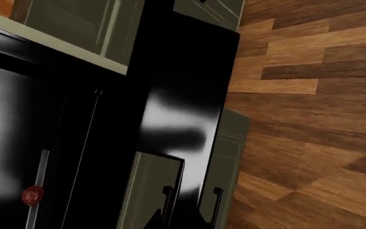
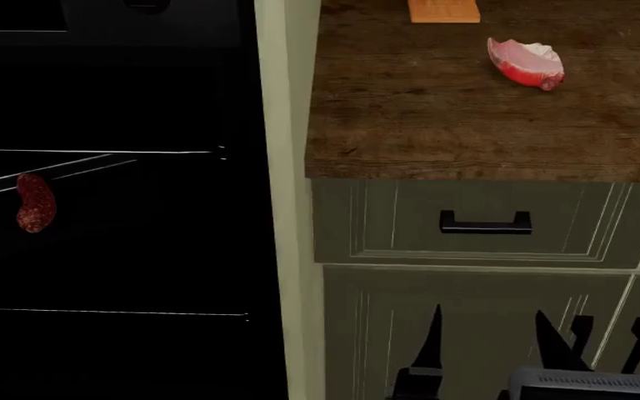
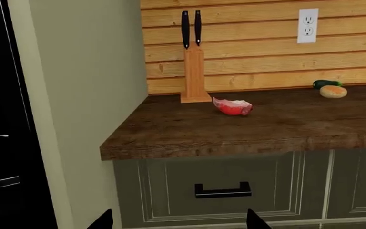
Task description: Open the oven door
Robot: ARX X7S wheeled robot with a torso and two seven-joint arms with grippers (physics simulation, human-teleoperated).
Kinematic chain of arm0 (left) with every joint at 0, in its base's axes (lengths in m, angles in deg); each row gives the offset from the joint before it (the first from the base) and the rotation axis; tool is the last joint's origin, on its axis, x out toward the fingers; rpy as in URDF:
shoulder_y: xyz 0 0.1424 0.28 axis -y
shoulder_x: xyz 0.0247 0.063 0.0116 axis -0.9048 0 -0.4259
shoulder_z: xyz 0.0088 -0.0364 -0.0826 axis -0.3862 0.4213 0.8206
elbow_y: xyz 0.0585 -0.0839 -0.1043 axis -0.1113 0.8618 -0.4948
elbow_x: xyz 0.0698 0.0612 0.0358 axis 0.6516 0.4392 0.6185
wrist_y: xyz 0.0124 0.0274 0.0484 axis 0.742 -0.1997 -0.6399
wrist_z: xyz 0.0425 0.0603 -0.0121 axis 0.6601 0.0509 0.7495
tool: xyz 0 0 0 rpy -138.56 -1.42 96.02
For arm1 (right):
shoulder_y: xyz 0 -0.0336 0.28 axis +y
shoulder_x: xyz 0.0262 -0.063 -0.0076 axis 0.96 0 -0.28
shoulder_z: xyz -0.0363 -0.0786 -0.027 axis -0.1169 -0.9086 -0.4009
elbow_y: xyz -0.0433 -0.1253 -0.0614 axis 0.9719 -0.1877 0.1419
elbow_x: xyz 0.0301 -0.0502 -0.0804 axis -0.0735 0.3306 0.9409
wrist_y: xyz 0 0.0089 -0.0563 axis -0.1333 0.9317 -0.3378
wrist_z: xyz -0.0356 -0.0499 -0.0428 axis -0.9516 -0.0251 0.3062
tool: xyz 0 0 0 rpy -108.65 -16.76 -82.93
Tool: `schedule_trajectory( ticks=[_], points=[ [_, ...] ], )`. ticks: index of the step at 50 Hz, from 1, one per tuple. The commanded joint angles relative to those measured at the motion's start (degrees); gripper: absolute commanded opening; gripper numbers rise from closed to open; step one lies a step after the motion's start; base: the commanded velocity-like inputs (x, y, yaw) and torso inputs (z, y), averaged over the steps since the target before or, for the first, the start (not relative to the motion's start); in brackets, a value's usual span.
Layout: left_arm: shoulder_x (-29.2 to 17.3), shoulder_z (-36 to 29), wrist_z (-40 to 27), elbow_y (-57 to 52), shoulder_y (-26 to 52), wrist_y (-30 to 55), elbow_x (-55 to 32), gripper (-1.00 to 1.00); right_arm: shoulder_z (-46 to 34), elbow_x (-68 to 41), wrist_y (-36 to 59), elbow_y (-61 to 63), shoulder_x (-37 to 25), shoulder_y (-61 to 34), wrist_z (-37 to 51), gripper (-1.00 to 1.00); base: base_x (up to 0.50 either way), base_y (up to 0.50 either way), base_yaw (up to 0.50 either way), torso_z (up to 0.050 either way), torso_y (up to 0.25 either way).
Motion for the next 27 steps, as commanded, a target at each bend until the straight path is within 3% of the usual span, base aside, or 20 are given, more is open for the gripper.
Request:
schedule_trajectory(
  ticks=[1,27],
  points=[
    [1.9,-15.6,12.1,4.0,-21.3,-7.5,-30.1,-1.0,-0.1,-0.1,-0.4,-0.3,0.1,-0.1,-0.1,1.0,-0.01,0.0,0.01,0.0,0.0],
    [8.3,-37.8,-1.9,14.5,-22.9,-27.6,-50.3,-1.0,-1.2,0.1,-0.5,-1.0,0.3,-0.6,-0.2,1.0,-0.02,0.0,0.01,0.003,0.0]
  ],
)
